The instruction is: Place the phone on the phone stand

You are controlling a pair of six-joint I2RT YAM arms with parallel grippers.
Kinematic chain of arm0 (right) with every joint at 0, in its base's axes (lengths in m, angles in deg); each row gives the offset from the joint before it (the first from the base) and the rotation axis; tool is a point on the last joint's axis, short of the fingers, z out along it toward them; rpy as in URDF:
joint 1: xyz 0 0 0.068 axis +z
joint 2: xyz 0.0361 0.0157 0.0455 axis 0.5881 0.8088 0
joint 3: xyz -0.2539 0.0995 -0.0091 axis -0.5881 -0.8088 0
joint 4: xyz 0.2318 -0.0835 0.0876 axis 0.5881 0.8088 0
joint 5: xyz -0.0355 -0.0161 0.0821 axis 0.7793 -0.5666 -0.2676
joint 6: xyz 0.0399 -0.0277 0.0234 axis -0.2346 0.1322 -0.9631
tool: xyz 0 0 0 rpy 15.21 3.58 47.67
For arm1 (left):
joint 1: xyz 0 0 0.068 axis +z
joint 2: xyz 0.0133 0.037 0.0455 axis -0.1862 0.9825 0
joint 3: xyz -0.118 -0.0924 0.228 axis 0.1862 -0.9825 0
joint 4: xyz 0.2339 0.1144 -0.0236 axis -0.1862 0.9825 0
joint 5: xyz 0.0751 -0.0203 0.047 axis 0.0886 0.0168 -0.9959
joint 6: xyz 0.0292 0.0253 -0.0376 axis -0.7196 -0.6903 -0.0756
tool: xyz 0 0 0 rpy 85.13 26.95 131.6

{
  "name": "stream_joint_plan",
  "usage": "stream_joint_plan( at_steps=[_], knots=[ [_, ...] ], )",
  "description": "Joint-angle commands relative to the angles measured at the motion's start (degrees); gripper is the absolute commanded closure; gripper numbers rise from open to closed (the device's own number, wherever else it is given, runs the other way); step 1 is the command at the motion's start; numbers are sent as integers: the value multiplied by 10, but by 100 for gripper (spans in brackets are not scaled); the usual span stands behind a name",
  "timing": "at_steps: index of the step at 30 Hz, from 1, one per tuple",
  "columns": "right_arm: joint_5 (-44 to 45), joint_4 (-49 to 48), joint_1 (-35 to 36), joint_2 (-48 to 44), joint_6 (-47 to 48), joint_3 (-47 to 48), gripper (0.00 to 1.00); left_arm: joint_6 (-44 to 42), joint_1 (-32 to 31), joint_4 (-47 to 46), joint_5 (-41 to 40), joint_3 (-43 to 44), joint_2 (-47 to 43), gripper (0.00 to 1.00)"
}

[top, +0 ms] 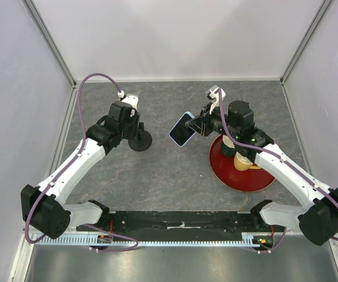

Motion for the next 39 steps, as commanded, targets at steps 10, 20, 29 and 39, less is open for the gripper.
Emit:
stream_joint_plan(
  at_steps=[10,20,29,39],
  knots=[
    [-8,-60,0,-7,1,19,100,-43,4,-31,-8,-1,10,57],
    [-10,-60,1,-1,-1,20,100,-36,4,-37,-27,0,26,56],
    [-15,-60,0,5,-4,23,100,-31,5,-44,-37,-2,22,84],
    [-5,-20,0,25,39,39,100,-54,5,-72,86,-52,-33,98]
  ],
)
